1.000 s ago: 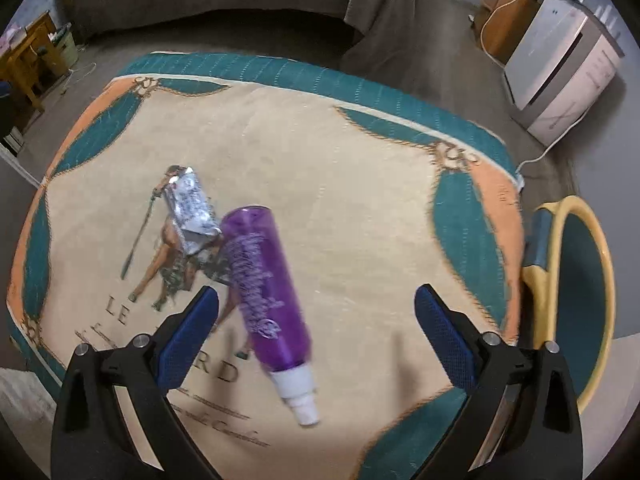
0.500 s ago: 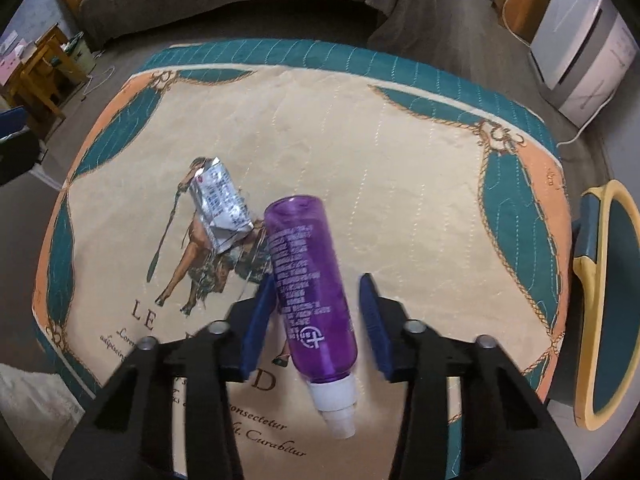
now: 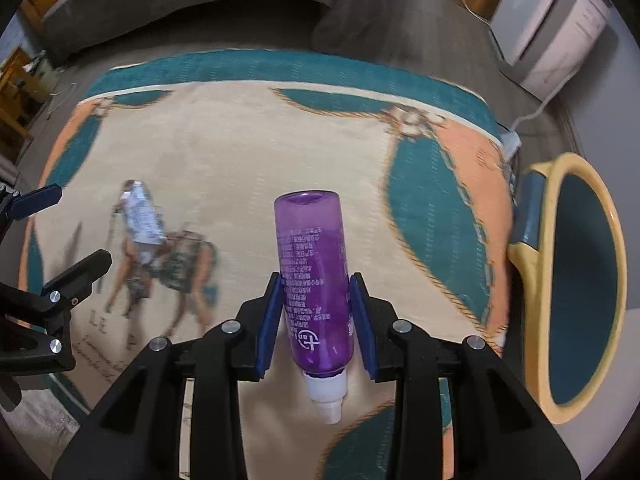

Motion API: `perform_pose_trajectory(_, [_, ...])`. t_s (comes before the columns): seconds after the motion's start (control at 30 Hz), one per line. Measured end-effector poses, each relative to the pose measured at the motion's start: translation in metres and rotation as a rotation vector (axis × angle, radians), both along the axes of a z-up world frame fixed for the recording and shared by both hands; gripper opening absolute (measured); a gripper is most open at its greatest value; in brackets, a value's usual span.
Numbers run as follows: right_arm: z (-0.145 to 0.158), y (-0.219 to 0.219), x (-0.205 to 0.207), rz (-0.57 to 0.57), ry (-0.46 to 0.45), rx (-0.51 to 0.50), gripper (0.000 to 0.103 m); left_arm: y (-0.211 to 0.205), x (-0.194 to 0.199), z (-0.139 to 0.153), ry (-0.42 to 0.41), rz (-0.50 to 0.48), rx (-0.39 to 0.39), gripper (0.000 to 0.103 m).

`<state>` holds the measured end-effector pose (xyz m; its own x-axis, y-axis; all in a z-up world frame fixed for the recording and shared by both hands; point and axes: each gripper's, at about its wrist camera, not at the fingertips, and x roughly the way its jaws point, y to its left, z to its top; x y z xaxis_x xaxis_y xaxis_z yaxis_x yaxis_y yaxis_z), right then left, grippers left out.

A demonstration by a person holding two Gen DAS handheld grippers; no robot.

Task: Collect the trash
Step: 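Grasp the silver blister pack with the left tool while the right tool holds the bottle, then carry the purple bottle and blister pack with both tools over the wastebasket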

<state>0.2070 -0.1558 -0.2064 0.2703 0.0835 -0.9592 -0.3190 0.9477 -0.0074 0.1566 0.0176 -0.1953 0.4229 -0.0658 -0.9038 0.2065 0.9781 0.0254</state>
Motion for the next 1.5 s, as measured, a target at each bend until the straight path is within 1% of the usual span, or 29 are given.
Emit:
perform_pose_trajectory(0.1, [-0.002, -0.008, 0.004, -0.014, 0.009, 0.006, 0.034, -0.007, 0.007, -0.009, -0.001, -0.018, -0.006, 0.096])
perform_pose_trajectory(0.2, [-0.003, -0.015, 0.009, -0.028, 0.013, 0.026, 0.038, -0.017, 0.012, -0.017, -0.004, -0.052, -0.007, 0.094])
perform_pose_trajectory(0.23, [-0.003, -0.017, 0.010, -0.030, 0.009, 0.028, 0.039, -0.020, 0.013, -0.019, -0.001, -0.066, -0.011, 0.090])
perform_pose_trajectory(0.27, [-0.003, -0.017, 0.011, -0.033, 0.008, 0.030, 0.039, -0.023, 0.015, -0.021, 0.001, -0.082, -0.017, 0.082])
perform_pose_trajectory(0.3, [-0.003, -0.018, 0.013, -0.034, 0.010, 0.034, 0.039, -0.025, 0.015, -0.023, 0.006, -0.093, -0.022, 0.079])
perform_pose_trajectory(0.4, [-0.006, -0.019, 0.017, -0.024, 0.017, 0.036, 0.039, -0.029, 0.016, -0.025, -0.012, -0.112, -0.015, 0.079])
perform_pose_trajectory(0.53, [-0.014, -0.012, 0.019, -0.010, 0.030, 0.024, 0.039, -0.029, 0.015, -0.022, -0.036, -0.111, -0.011, 0.062])
perform_pose_trajectory(0.63, [-0.017, -0.009, 0.021, 0.020, 0.027, 0.000, 0.038, -0.030, 0.014, -0.021, -0.040, -0.124, -0.003, 0.062])
perform_pose_trajectory(0.67, [-0.018, -0.007, 0.020, 0.026, 0.026, -0.003, 0.032, -0.030, 0.012, -0.020, -0.044, -0.129, 0.004, 0.062])
perform_pose_trajectory(0.77, [-0.013, -0.007, 0.019, 0.026, 0.018, 0.006, 0.032, -0.031, 0.012, -0.014, -0.062, -0.130, 0.005, 0.062])
perform_pose_trajectory(0.93, [0.012, -0.016, 0.017, -0.004, -0.018, 0.051, 0.032, -0.029, 0.011, 0.011, -0.105, -0.106, -0.033, 0.062])
perform_pose_trajectory(1.07, [0.051, -0.037, 0.015, -0.051, -0.095, 0.088, 0.032, -0.032, 0.002, 0.033, -0.143, -0.094, -0.066, 0.062])
perform_pose_trajectory(1.17, [0.080, -0.058, 0.011, -0.093, -0.116, 0.107, 0.032, -0.036, -0.005, 0.050, -0.164, -0.094, -0.093, 0.062])
perform_pose_trajectory(1.27, [0.111, -0.075, 0.003, -0.113, -0.154, 0.073, 0.032, -0.051, -0.015, 0.066, -0.182, -0.121, -0.100, 0.062])
perform_pose_trajectory(1.37, [0.139, -0.098, -0.014, -0.144, -0.198, 0.072, 0.032, -0.072, -0.026, 0.078, -0.188, -0.169, -0.096, 0.062])
perform_pose_trajectory(1.4, [0.147, -0.107, -0.019, -0.159, -0.211, 0.071, 0.032, -0.080, -0.031, 0.081, -0.189, -0.186, -0.096, 0.062])
perform_pose_trajectory(1.5, [0.156, -0.130, -0.029, -0.185, -0.225, 0.056, 0.032, -0.101, -0.042, 0.086, -0.196, -0.227, -0.072, 0.062])
